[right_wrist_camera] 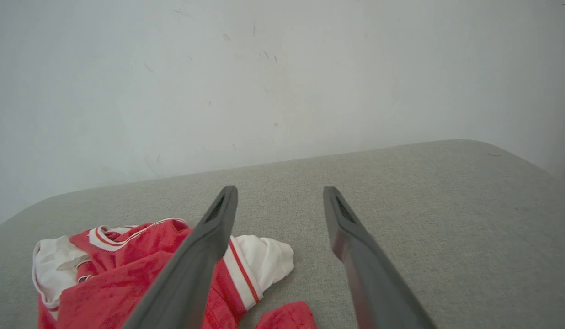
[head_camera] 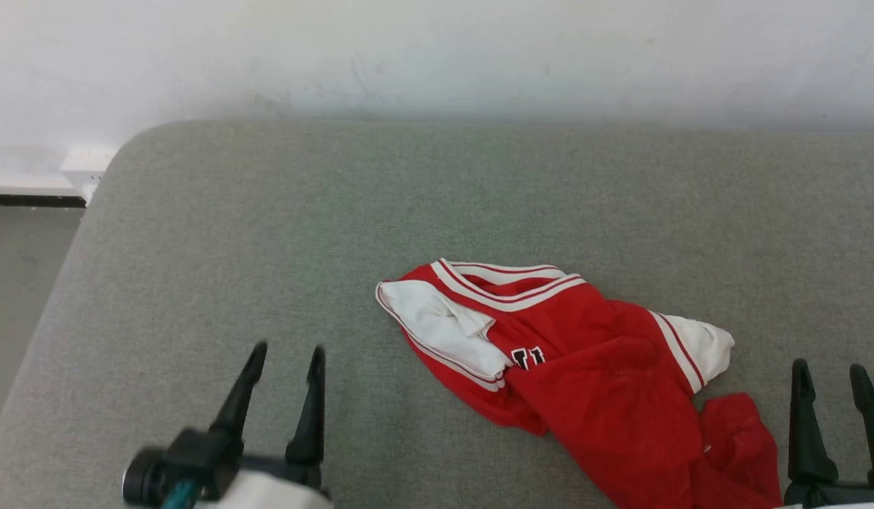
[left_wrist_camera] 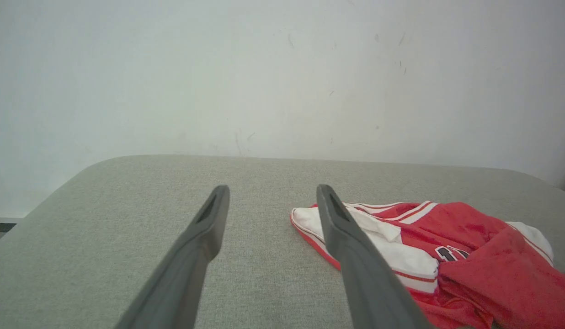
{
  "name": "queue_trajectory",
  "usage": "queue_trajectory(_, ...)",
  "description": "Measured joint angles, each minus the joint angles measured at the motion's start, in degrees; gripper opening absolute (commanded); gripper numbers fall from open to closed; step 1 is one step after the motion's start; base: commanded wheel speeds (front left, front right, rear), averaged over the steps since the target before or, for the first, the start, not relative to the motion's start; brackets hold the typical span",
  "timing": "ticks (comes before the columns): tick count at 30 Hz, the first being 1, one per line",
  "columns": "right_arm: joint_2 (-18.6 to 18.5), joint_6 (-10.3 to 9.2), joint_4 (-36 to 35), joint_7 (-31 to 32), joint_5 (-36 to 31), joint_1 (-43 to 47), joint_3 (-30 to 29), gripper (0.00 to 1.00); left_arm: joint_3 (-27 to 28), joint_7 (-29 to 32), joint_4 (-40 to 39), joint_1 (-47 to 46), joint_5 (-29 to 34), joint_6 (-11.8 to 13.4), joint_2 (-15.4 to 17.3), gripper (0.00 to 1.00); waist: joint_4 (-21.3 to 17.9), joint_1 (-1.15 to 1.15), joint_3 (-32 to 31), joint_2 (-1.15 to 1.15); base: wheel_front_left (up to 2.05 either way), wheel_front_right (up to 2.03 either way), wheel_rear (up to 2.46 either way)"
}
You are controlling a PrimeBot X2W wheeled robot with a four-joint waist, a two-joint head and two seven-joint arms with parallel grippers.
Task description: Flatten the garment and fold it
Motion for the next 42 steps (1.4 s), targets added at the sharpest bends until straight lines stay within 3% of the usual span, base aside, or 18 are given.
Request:
queue_trajectory(5,0.0,0.00,0.9,-0.2,0.0,-1.9,-0.1,1.00,-3.9,6.9,-1.9,-9.7,1.4,-1.5,2.1,1.00,-0.3,0.01,1.8,0.00,0.00,0.00,0.00)
queue_trajectory(8,0.0,0.00,1.7,-0.4,0.0,-2.3,-0.2,1.00,-8.5,14.8,-0.2,-16.1,2.0,-2.1,3.3,1.00,-0.1,0.01,2.9,0.00,0.00,0.00,0.00)
queue_trajectory(12,0.0,0.00,2.0,-0.5,0.0,-3.4,0.0,1.00,-12.9,24.0,4.0,-22.5,-2.8,-2.5,1.7,1.00,0.1,0.01,4.2,0.00,0.00,0.00,0.00)
queue_trajectory(16,0.0,0.00,1.9,-0.5,0.0,-4.6,0.3,1.00,-15.6,30.5,9.0,-27.0,-3.4,-2.4,0.7,1.00,-0.2,0.02,5.5,0.00,0.00,0.00,0.00)
queue_trajectory(22,0.0,0.00,2.0,-0.5,0.0,-5.1,-0.3,1.00,-18.1,38.0,14.9,-29.5,-4.1,0.9,-0.2,1.00,-1.3,0.01,6.7,0.00,0.00,0.00,0.00)
queue_trajectory(32,0.0,0.00,2.6,-0.5,0.1,-6.1,0.1,1.00,-20.0,40.9,24.9,-32.4,-2.1,5.1,-0.4,1.00,-3.6,0.00,7.8,0.00,0.00,0.00,0.00)
queue_trajectory(33,0.0,0.00,2.6,-0.5,0.1,-6.2,0.0,1.00,-19.9,41.0,25.6,-32.5,-2.1,5.2,-0.4,0.89,-3.8,0.00,7.8,0.00,0.00,0.00,0.00)
queue_trajectory(34,0.0,0.00,2.6,-0.5,0.1,-6.2,-0.1,1.00,-19.9,40.9,26.0,-32.7,-2.2,5.2,-0.4,0.24,-3.9,0.00,7.9,0.00,0.00,0.00,0.00)
queue_trajectory(35,0.0,0.00,2.6,-0.5,0.1,-6.2,-0.2,1.00,-19.9,40.8,26.3,-32.9,-2.3,5.1,-0.4,0.00,-4.0,0.00,7.9,0.00,0.00,0.00,0.00)
queue_trajectory(42,0.0,0.00,2.9,-0.5,0.1,-6.1,-1.0,1.00,-19.8,36.0,26.7,-33.1,-3.9,5.1,-0.6,0.00,-3.1,0.00,7.3,0.00,0.00,0.00,0.00)
